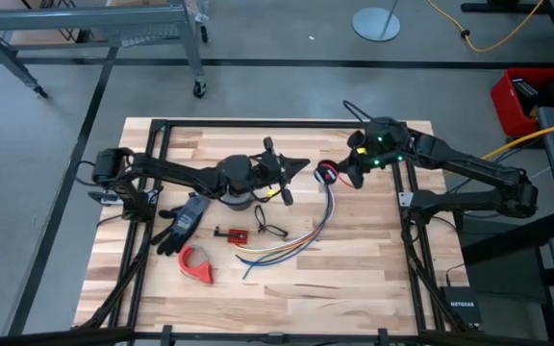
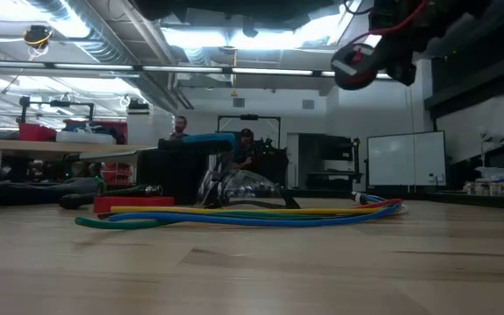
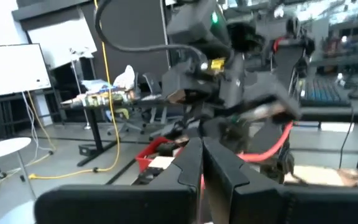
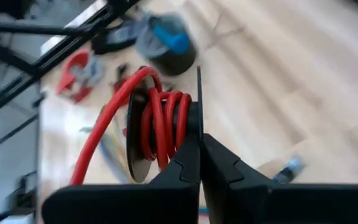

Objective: Coil cords
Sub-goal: Coil the red wire on the spool

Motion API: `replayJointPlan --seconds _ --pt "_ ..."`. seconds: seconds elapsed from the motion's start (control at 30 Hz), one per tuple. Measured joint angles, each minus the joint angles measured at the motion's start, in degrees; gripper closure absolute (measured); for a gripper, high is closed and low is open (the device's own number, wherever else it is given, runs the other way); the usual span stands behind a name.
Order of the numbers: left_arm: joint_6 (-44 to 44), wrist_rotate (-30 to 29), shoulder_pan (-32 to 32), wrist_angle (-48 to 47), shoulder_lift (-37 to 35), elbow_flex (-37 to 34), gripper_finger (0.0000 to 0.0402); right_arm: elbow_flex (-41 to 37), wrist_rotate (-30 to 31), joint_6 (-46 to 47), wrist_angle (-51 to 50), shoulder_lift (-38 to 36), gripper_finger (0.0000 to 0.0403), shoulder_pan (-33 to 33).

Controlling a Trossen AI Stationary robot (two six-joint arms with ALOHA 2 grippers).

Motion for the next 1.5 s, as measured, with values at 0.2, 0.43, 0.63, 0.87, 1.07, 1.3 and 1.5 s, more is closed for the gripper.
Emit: replayJointPlan --seconds 0.2,0.43,0.63,0.87,1.07,1.3,1.5 --pt "-1.09 1.72 0.04 -1.13 -0.41 0.00 0.0395 0.00 3.06 -1.91 5.67 0.04 0.0402 0.00" --pt "-1.10 1.93 0.07 -2.38 -0.39 0.61 0.0395 0.00 6.49 -3.29 10.20 0.12 0.0402 0.00" --pt "-0.62 6.06 0.07 -3.27 -0.02 3.89 0.0395 0.04 7.04 -3.43 12.48 1.94 0.0402 0.00" --pt "1.06 6.27 1.26 -7.54 0.49 6.44 0.0395 0.04 6.49 -4.40 13.66 4.82 0.0402 0.00" --pt "4.81 6.03 2.99 -7.48 0.63 6.45 0.0396 0.04 6.06 -5.12 15.02 6.01 0.0402 0.00" --pt "9.07 -1.19 4.73 -12.86 0.64 6.45 0.0358 0.07 4.94 -5.93 15.04 5.97 0.0402 0.00" --pt "7.79 -3.53 5.34 -13.99 0.69 6.40 0.0283 0.06 5.83 -6.32 15.13 5.97 0.0402 0.00"
